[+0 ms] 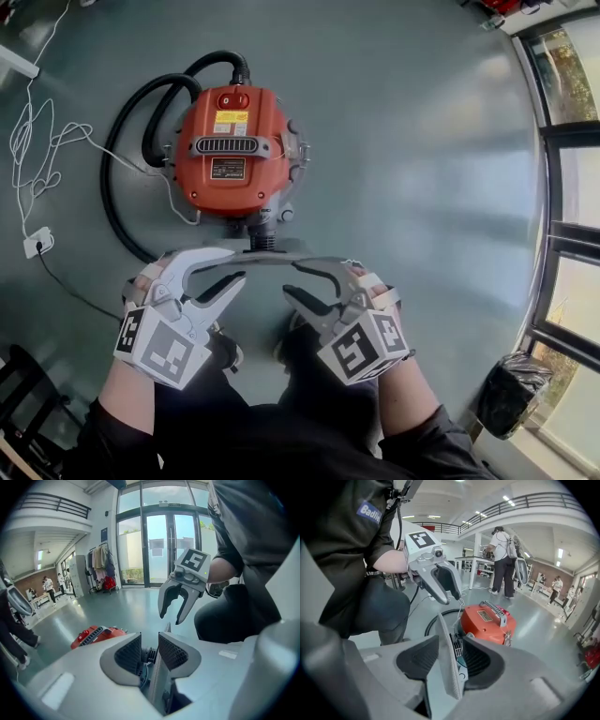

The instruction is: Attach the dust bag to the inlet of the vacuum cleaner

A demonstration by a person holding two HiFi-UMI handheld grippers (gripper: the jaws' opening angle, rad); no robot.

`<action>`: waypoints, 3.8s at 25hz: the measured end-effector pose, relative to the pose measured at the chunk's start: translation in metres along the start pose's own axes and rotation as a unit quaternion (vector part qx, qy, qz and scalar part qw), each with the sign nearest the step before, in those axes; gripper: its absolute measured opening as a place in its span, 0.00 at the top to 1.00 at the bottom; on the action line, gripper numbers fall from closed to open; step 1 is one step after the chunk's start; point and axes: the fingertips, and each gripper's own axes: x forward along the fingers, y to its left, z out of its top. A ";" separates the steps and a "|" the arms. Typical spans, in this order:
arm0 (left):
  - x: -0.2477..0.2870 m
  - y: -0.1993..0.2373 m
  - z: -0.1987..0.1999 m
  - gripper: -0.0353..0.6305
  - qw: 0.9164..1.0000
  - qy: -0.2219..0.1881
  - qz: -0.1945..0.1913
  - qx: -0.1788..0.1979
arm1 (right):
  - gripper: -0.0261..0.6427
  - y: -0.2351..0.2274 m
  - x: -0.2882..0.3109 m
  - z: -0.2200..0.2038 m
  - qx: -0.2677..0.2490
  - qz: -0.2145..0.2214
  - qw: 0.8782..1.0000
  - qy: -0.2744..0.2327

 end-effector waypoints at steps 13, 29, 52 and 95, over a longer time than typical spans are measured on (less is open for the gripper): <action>-0.133 -0.022 0.103 0.79 0.998 0.016 0.029 -0.059 | 0.74 0.031 -0.118 0.106 0.004 0.010 1.000 -0.012; -0.235 -0.075 0.256 0.80 0.992 0.034 0.087 -0.079 | 0.74 0.054 -0.278 0.198 -0.029 0.049 0.997 -0.054; -0.380 -0.203 0.300 0.84 0.991 -0.091 0.080 -0.061 | 0.74 0.195 -0.342 0.310 0.035 -0.018 0.990 -0.137; -0.382 -0.354 0.375 0.92 0.979 -0.183 0.066 -0.059 | 0.97 0.311 -0.467 0.314 0.102 -0.009 0.947 -0.305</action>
